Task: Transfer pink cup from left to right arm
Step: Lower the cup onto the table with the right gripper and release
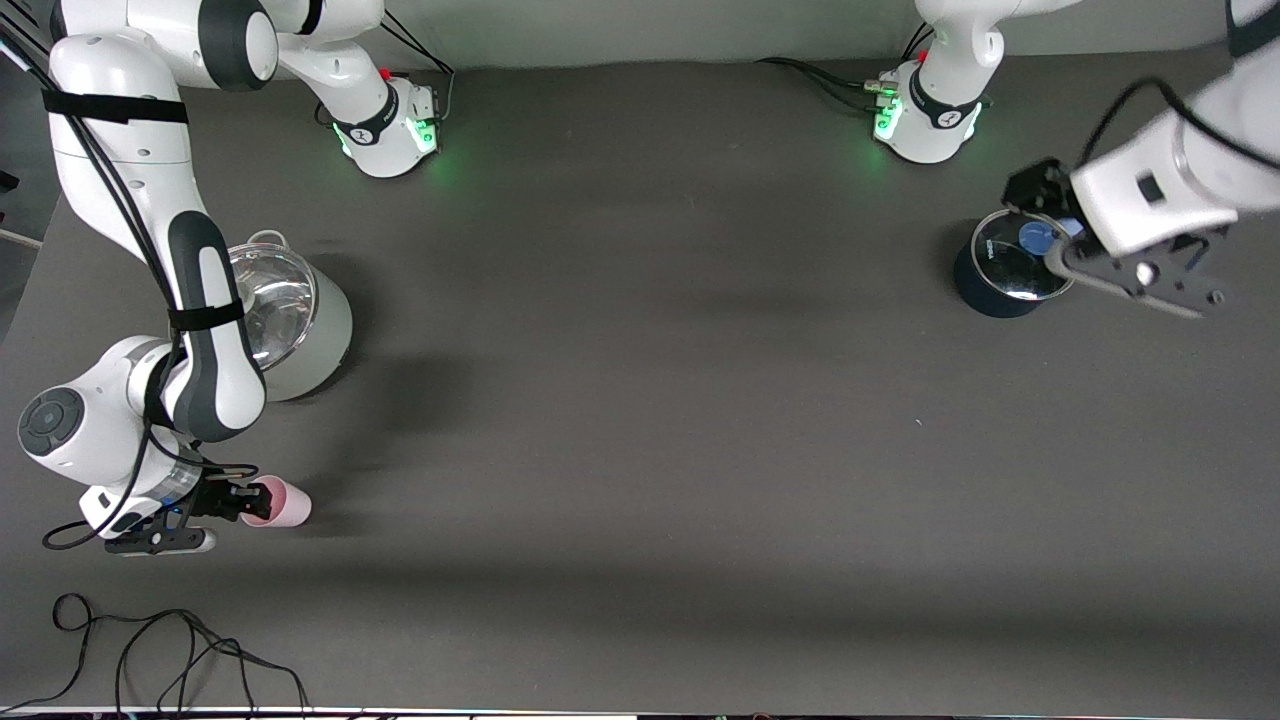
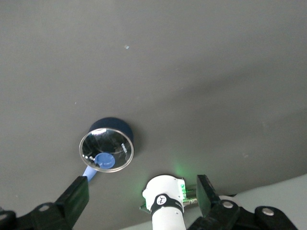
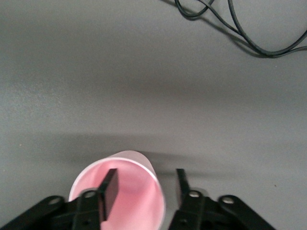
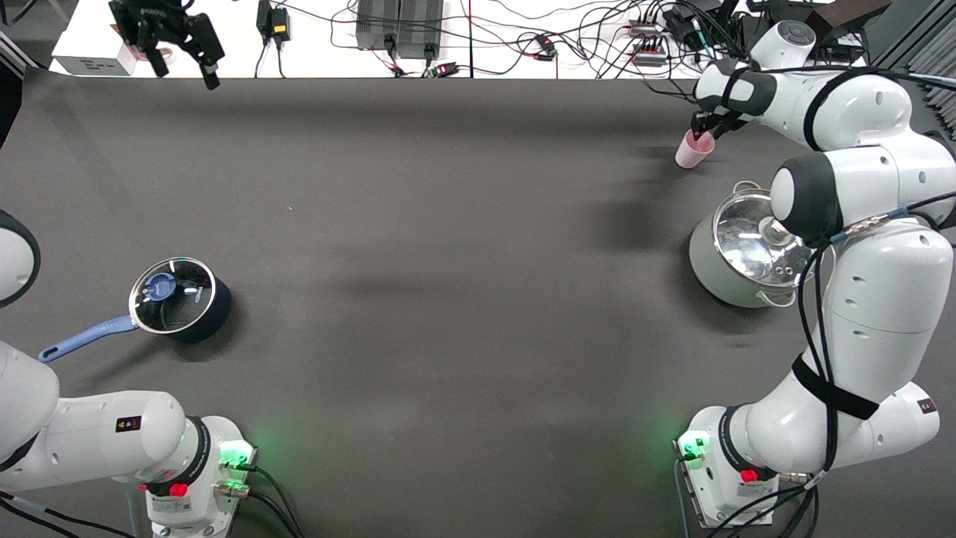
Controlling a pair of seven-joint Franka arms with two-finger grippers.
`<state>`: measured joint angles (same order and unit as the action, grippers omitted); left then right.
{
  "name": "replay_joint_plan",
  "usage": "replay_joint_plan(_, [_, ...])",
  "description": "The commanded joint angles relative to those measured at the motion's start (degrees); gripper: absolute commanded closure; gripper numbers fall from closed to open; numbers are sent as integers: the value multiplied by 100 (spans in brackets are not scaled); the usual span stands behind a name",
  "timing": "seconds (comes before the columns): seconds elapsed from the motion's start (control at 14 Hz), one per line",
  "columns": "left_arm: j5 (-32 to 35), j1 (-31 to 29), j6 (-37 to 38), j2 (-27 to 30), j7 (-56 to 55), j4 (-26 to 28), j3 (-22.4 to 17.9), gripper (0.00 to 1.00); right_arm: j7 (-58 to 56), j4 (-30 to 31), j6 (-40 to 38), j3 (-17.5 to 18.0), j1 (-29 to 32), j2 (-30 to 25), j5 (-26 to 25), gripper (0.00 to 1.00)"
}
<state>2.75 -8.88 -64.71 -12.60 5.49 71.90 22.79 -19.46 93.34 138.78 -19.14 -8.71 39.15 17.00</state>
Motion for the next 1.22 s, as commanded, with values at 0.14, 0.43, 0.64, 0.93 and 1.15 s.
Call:
replay_joint_plan(0.14, [112, 27, -33, 64, -732, 719, 59, 0, -199, -62, -1245, -73, 10, -670, 75, 0])
replay_joint_plan(0.43, [41, 18, -76, 47, -734, 721, 68, 0, -59, -106, -2729, -205, -95, -1785, -627, 0])
replay_joint_plan(0.64, [33, 1, 11, 47, -716, 721, 68, 0, 309, -141, -3741, -196, -113, -2620, -943, 0])
replay_joint_plan(0.93, [33, -43, 12, 56, -716, 712, 59, 0, 1548, -79, -4314, -170, -587, -3316, -1357, 0])
replay_joint_plan(1.15, [15, -44, -15, 125, -707, 712, -11, 0, 1656, 26, -4473, -170, -684, -3711, -1366, 0])
